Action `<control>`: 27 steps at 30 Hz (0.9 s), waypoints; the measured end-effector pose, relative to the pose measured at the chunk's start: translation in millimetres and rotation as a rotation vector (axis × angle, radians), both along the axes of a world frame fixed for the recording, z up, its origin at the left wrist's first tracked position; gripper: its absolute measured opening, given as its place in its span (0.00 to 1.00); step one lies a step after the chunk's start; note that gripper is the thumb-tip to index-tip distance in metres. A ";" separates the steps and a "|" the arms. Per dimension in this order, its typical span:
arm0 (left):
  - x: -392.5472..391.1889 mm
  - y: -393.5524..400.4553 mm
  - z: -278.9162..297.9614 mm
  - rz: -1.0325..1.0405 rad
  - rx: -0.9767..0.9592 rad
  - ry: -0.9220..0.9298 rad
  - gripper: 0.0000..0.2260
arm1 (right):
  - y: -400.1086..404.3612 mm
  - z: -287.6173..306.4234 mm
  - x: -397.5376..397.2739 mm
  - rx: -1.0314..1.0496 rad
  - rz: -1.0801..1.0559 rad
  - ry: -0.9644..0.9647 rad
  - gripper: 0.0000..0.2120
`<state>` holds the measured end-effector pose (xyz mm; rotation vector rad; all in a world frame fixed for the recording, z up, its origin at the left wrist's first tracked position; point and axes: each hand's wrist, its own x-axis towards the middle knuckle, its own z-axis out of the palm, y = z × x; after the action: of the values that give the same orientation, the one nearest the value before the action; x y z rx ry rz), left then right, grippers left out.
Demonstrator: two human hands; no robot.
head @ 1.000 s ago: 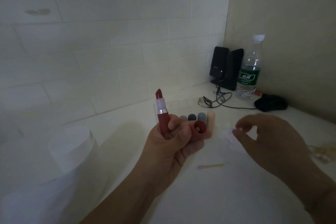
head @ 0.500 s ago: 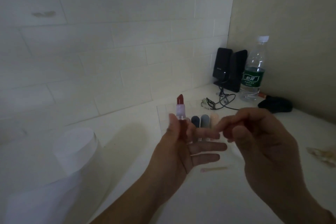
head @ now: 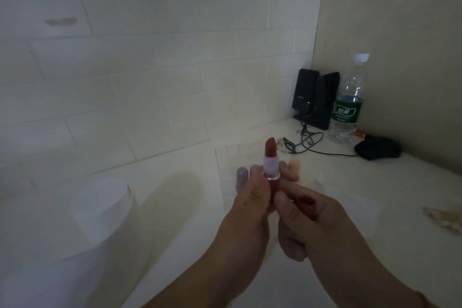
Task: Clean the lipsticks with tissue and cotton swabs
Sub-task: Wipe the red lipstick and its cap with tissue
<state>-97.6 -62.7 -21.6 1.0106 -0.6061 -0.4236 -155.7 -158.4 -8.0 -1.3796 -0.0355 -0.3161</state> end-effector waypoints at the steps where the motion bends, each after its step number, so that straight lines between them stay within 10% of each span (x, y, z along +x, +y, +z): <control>1: 0.7 1.2 0.8 0.002 0.011 -0.013 0.22 | -1.1 -1.3 0.7 0.015 0.023 -0.016 0.19; 12: 11.8 14.6 13.5 0.047 -0.056 -0.077 0.16 | -4.6 -3.5 1.2 0.168 0.196 -0.003 0.23; 27: 5.9 14.6 17.6 0.292 -0.045 -0.149 0.11 | 10.2 7.3 -11.7 -0.351 -0.403 -0.120 0.14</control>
<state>-91.7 -48.1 -4.1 1.0747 -0.5869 -0.0778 -167.4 -148.2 -0.7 -1.7131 0.0931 -0.7580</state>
